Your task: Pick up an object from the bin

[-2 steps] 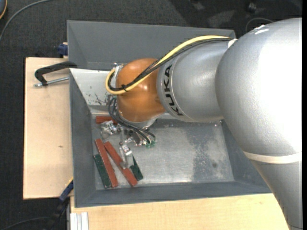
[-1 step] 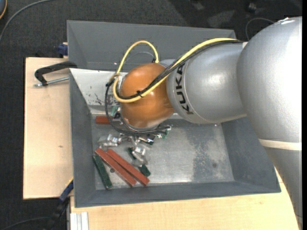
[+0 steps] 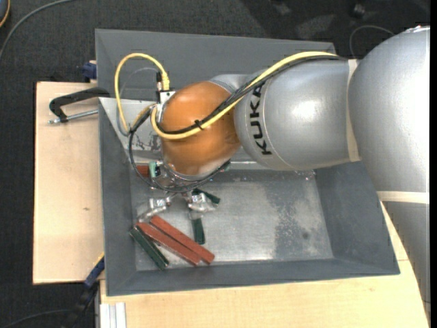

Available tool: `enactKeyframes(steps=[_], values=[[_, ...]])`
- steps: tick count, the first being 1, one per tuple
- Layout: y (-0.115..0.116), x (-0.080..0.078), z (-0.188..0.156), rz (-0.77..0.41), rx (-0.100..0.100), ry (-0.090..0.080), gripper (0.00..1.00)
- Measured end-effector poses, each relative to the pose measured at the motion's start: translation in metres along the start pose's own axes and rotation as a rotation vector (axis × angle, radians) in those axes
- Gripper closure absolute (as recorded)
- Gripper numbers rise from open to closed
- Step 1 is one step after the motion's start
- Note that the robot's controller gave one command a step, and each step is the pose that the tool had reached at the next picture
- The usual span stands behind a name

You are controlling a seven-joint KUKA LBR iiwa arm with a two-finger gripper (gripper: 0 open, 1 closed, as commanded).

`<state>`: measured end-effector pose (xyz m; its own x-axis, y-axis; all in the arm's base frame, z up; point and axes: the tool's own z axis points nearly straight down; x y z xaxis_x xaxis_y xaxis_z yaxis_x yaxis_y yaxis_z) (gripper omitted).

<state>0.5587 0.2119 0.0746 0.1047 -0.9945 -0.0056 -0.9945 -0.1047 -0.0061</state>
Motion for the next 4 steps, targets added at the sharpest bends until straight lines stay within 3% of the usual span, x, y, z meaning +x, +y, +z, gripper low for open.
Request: enactKeyframes(steps=[1, 2, 3, 4], values=[[0.054, -0.017, -0.050, -0.571, -0.006, 0.002, 0.00], [0.021, -0.011, 0.003, -0.869, -0.005, -0.002, 0.00], [0.020, -0.012, 0.000, -0.869, -0.005, -0.002, 1.00], [0.051, 0.019, -0.004, -0.856, 0.007, 0.002, 1.00]])
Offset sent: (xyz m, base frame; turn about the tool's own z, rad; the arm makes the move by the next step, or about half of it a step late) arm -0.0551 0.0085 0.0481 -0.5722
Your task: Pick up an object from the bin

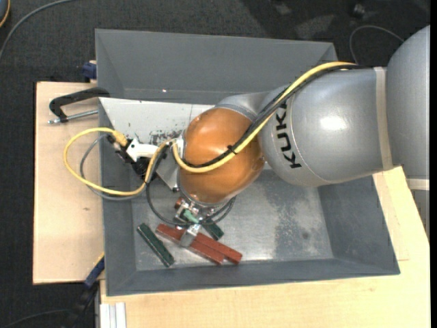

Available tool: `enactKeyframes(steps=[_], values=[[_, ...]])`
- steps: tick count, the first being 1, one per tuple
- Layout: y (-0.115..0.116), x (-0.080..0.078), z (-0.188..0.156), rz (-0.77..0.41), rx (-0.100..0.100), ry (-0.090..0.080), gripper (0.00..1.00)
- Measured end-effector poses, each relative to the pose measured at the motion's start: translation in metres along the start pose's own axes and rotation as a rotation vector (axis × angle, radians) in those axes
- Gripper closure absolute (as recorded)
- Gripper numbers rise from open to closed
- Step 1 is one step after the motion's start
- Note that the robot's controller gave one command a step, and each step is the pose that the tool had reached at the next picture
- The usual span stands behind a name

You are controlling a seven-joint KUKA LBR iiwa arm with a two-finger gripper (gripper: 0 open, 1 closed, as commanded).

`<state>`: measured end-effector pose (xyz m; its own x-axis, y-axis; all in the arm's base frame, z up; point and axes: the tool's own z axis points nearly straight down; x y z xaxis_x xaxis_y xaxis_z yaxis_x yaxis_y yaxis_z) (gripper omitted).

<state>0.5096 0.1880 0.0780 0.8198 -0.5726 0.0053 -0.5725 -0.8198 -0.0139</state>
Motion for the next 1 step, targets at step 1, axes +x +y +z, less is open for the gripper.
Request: enactKeyframes(steps=[1], values=[[-0.0201, 0.0342, 0.0024, 0.041, -0.011, -0.011, 1.00]])
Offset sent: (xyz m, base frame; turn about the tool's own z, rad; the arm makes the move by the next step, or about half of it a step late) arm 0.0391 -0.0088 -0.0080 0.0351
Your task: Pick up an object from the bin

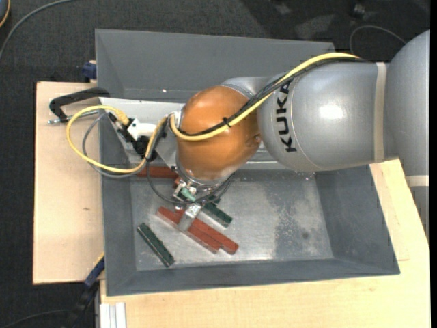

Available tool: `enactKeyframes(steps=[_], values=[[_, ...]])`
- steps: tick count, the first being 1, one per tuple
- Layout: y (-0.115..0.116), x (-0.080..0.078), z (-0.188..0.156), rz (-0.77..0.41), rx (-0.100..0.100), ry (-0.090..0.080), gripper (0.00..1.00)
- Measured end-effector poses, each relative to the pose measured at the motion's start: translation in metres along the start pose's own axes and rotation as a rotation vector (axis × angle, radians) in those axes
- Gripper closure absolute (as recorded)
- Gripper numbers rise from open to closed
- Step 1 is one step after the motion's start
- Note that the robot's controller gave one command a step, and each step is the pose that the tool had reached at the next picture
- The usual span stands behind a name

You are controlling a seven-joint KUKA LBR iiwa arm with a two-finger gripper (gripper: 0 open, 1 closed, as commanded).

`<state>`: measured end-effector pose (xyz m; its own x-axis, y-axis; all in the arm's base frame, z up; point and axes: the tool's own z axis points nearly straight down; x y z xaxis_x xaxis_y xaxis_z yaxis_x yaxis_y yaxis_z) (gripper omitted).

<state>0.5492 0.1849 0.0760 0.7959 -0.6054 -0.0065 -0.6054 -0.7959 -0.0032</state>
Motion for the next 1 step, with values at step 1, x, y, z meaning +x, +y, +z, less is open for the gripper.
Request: enactKeyframes(steps=[1], values=[[0.0251, 0.0265, -0.0018, 0.093, 0.015, 0.004, 1.00]])
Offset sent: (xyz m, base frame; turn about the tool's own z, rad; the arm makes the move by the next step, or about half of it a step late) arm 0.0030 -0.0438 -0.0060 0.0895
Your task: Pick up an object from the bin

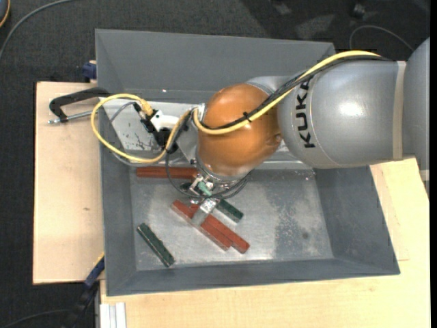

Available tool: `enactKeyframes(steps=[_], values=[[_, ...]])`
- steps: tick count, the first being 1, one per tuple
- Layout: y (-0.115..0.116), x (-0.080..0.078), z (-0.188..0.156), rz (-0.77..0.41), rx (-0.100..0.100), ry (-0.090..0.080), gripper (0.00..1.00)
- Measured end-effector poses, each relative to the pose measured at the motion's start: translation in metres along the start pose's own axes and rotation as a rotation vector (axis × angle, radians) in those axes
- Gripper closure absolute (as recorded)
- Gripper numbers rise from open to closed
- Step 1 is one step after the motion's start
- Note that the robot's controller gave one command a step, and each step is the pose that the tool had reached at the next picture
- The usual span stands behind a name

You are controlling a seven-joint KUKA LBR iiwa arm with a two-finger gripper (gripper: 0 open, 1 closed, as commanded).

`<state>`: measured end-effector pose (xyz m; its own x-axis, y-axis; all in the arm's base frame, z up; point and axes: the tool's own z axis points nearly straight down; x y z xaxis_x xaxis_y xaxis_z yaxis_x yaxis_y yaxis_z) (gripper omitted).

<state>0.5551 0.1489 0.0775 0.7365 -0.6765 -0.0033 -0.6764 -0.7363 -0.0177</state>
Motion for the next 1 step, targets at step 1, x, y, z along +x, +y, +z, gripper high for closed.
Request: enactKeyframes(steps=[1], values=[[-0.0169, 0.0233, 0.0006, 0.031, -0.013, -0.003, 1.00]])
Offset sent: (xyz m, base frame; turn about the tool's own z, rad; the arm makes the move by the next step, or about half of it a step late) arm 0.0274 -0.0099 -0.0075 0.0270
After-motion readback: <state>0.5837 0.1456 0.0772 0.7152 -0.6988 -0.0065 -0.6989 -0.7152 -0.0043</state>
